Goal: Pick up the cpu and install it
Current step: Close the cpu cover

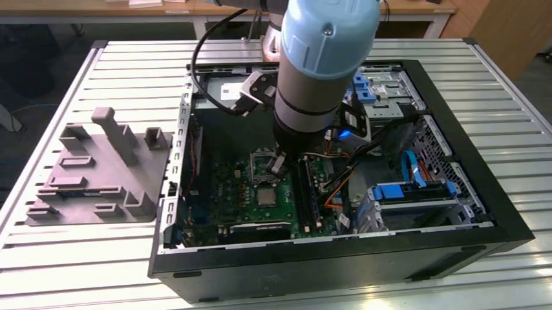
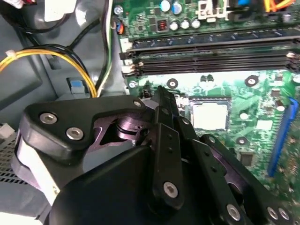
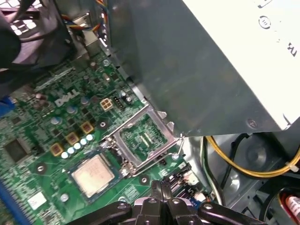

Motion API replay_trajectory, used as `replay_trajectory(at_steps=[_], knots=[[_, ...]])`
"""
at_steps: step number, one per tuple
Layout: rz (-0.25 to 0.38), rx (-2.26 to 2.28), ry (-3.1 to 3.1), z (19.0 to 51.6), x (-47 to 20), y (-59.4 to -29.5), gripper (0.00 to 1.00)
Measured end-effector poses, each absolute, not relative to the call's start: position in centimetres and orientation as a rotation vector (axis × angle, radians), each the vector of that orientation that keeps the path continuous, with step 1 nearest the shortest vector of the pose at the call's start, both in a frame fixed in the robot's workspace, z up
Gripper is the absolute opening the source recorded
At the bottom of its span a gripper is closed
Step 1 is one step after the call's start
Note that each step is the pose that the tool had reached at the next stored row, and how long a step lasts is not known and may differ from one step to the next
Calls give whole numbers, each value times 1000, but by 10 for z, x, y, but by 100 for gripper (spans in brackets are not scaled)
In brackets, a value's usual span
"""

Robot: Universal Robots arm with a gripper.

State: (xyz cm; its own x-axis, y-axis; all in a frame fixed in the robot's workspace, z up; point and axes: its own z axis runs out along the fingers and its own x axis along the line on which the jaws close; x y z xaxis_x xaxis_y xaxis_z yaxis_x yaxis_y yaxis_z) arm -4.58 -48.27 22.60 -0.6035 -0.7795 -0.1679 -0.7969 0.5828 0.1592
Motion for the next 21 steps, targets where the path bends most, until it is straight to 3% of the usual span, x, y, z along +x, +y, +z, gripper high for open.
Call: replay_trajectory(at_steps=[4, 9, 21], knots=[[351, -1356, 2717, 220, -45, -482, 11], [447, -1337, 2675, 218, -45, -482, 11], [451, -1336, 2673, 217, -45, -482, 11]])
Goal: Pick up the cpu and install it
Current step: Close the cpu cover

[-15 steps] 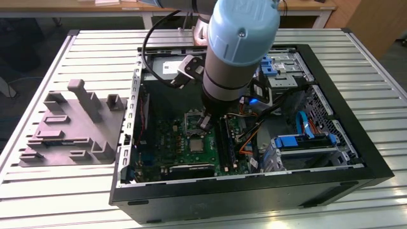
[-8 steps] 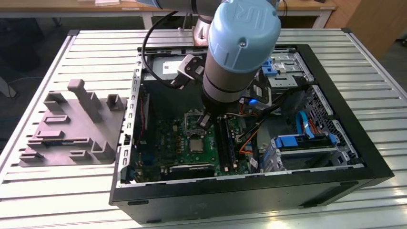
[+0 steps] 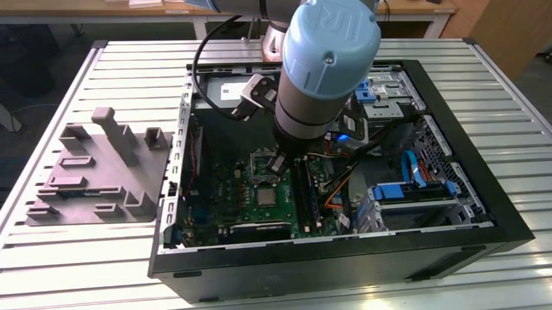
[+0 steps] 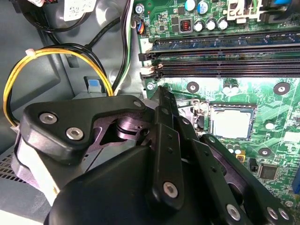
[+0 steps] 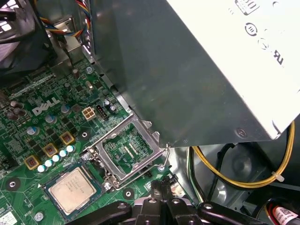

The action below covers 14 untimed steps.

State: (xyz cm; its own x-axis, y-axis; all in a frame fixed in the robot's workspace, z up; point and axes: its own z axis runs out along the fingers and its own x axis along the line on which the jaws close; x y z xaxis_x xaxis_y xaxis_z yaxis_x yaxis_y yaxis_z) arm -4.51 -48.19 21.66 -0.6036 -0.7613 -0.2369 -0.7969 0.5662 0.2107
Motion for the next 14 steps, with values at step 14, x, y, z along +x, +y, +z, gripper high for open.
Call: replay_trajectory(at_steps=[14], knots=[[519, -1321, 2640, 212, -45, -478, 11]])
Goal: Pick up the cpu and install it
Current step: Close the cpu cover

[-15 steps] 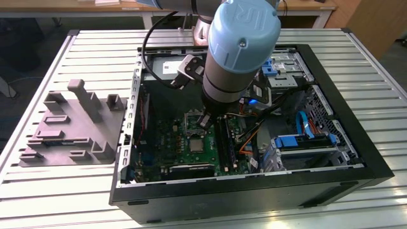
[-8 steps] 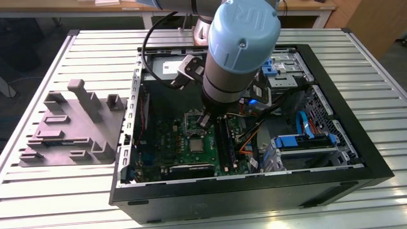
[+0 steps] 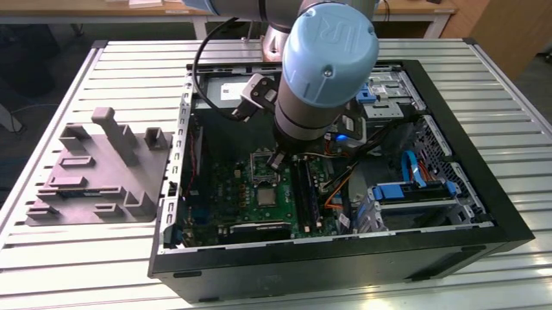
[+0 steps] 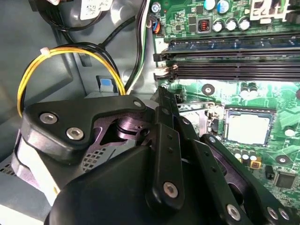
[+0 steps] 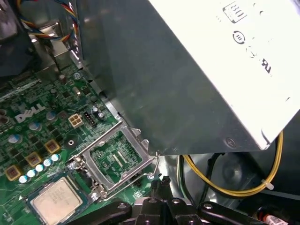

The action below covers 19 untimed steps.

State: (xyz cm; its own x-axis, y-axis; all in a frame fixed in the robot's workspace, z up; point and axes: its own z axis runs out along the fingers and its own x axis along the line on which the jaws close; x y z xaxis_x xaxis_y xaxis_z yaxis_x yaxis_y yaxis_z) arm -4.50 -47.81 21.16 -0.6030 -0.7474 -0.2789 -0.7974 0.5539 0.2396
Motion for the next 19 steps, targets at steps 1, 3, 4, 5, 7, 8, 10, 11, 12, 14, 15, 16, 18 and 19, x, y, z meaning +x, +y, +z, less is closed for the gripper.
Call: replay_trajectory(at_steps=[1, 3, 4, 5, 7, 8, 10, 11, 12, 14, 15, 16, 18, 19], knots=[[519, -1321, 2639, 211, -45, -478, 11], [518, -1321, 2639, 210, -45, -476, 11], [518, -1321, 2639, 209, -45, -476, 11], [518, -1321, 2639, 208, -45, -476, 11], [518, -1320, 2639, 205, -45, -475, 11], [517, -1320, 2639, 204, -45, -474, 11], [517, -1320, 2639, 201, -45, -472, 11], [518, -1320, 2639, 201, -45, -470, 11], [518, -1320, 2639, 200, -45, -469, 11], [518, -1320, 2639, 199, -45, -466, 11], [518, -1320, 2639, 199, -45, -465, 11], [518, -1320, 2639, 198, -45, -464, 11], [518, -1320, 2639, 196, -45, -463, 11], [518, -1320, 2639, 196, -45, -463, 11]])
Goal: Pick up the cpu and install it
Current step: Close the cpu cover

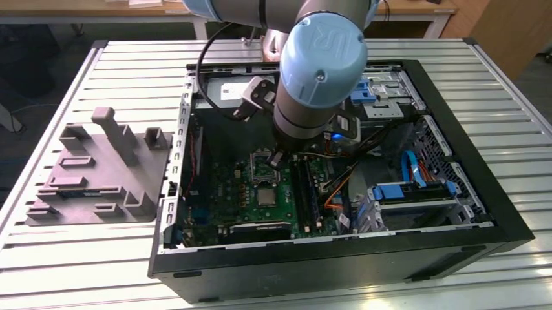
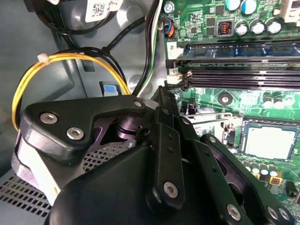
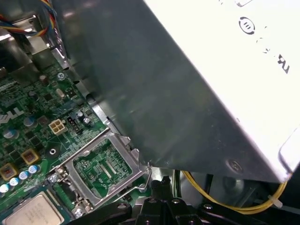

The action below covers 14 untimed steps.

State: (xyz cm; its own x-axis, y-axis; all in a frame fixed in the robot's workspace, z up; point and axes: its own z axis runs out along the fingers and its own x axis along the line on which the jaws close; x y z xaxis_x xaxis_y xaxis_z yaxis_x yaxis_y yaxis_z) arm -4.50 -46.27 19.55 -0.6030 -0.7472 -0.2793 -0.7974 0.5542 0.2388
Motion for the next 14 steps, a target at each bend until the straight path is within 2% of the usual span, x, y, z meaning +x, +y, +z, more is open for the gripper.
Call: replay_trajectory(at_steps=[14], knots=[[490, -1336, 2649, 193, -47, -461, 11]])
